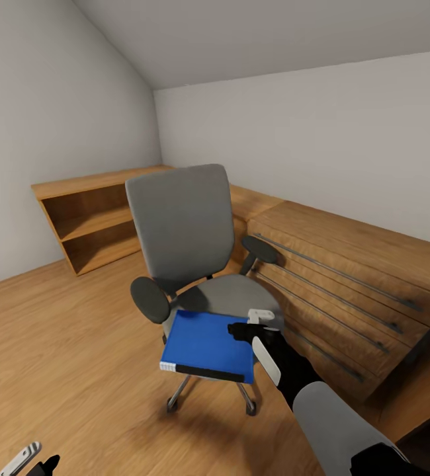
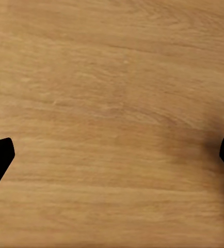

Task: In the bedroom, organize the workspace by keeping the computer under the desk, ensuring the monitor is on the desk, placing the keyboard on the desk next to the monitor, placing the mouse on the desk next to the keyboard, moving the folder from the swivel chair onto the desk next to the mouse, stacking the notebook on top of the folder with the pen on top of the notebook, and positioning the swivel chair next to the desk.

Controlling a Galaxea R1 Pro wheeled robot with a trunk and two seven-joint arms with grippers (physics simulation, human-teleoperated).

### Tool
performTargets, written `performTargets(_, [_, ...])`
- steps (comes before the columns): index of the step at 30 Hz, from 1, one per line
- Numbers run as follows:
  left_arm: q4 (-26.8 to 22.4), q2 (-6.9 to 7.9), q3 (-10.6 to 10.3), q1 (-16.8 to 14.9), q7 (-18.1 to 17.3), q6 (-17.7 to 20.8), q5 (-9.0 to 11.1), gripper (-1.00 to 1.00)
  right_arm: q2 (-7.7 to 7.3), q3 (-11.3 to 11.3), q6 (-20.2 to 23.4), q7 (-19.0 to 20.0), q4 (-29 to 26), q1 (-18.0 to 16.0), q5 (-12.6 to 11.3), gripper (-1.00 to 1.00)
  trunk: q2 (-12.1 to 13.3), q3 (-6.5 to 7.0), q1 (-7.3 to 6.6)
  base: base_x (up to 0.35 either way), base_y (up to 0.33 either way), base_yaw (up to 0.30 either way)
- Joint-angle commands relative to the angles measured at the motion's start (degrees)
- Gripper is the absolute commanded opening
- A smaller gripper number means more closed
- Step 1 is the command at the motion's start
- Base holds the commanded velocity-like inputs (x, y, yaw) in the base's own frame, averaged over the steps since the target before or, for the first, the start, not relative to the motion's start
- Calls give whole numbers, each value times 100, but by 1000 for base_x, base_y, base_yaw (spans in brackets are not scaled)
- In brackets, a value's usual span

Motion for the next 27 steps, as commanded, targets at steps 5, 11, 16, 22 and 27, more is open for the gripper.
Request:
performTargets(5, [-13,-14,2,0,34,32,61,100,-10,21,22,-61,301,-1,-45,100,-2,-6,-1,-6,0,0])
performTargets(11, [-13,-24,2,0,26,32,61,100,-10,19,22,-60,301,-1,-45,100,-2,-6,-1,-101,-74,0])
performTargets(16, [-13,-28,2,0,15,29,53,100,-11,21,22,-60,300,-1,-45,100,-2,-6,-1,-28,-21,0])
performTargets(22, [-13,-35,0,0,16,24,60,100,-11,19,22,-60,299,-1,-45,100,239,102,-132,-2,-2,0])
performTargets(27, [-13,-35,-6,0,16,23,59,100,-11,18,22,-61,292,-1,-45,100,439,191,-242,0,0,0])
